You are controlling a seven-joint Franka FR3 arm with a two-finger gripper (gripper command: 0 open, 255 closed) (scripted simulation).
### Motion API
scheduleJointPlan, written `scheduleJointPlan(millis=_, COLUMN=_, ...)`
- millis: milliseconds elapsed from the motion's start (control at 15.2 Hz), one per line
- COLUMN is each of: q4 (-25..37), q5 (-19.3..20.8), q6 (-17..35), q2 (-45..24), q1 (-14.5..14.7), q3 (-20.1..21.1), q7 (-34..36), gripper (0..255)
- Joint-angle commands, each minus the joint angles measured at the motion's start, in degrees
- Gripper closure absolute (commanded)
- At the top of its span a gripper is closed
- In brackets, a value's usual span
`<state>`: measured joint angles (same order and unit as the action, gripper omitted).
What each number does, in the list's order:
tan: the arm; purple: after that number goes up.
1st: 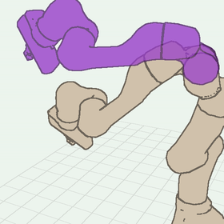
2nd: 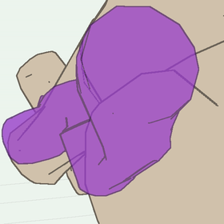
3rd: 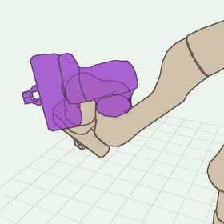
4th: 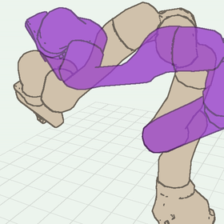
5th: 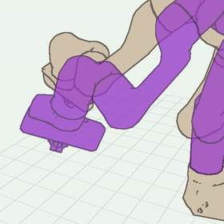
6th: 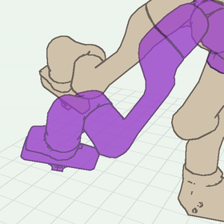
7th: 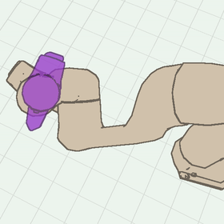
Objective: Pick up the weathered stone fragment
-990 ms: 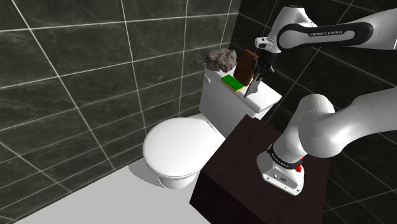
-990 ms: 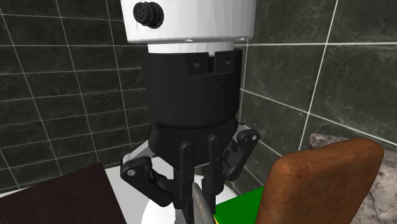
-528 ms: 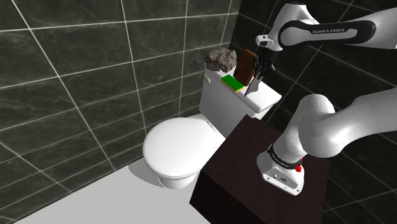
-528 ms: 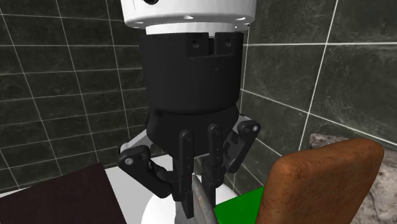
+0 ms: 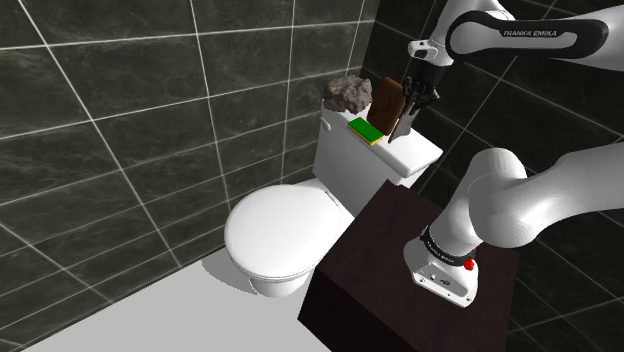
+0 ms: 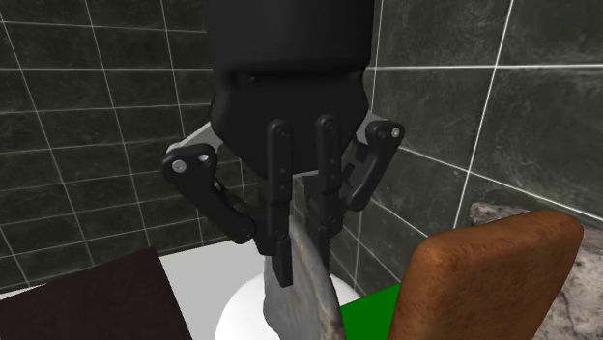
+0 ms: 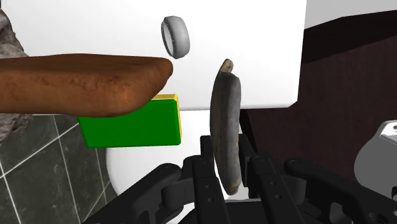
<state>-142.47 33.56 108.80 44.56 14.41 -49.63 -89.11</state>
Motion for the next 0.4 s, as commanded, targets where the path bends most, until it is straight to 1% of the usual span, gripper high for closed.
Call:
scheduleJointPlan(millis=0, q4=1.27, q5=-0.68, q6=-1.58, q2=0.23, q1=0.11, q3=0.93, q7=-0.09, gripper=255)
scheduleJointPlan(millis=198, q4=3.07, q5=-1.56, q6=-3.84, q2=0.58, q1=0.17, q3=2.20, q7=-0.28, gripper=255)
scheduleJointPlan(millis=330, q4=3.16, q5=-1.60, q6=-3.96, q2=0.60, q1=0.17, q3=2.26, q7=-0.29, gripper=255)
